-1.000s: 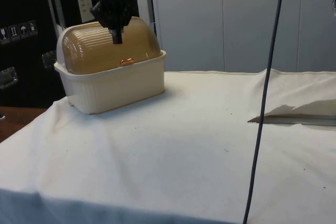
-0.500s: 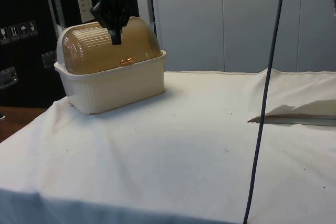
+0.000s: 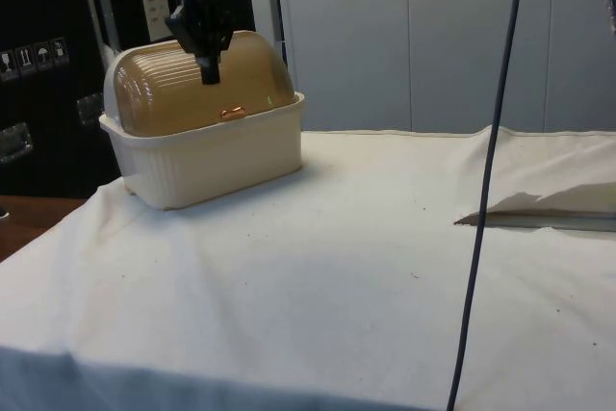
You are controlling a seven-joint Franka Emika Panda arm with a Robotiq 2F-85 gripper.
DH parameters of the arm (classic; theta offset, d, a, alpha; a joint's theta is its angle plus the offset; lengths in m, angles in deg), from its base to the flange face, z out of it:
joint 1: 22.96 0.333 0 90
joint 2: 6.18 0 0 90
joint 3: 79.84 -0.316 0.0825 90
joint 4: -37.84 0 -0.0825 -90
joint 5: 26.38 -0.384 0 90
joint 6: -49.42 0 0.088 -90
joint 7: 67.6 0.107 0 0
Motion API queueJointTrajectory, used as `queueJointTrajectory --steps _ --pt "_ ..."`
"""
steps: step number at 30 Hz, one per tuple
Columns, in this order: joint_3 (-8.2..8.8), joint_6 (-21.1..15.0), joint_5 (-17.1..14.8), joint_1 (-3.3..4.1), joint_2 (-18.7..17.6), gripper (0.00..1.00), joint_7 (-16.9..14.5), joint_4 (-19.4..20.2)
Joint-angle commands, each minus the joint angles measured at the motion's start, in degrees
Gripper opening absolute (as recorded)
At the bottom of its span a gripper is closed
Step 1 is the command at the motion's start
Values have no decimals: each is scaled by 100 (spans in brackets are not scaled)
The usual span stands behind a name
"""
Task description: Open the lid, then close it.
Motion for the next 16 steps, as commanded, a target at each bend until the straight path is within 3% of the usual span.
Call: queueJointTrajectory --steps 1,16 --pt "-11 29 17 6 0 0 -63 -6" --pt "-103 17 17 6 -6 0 -602 11"
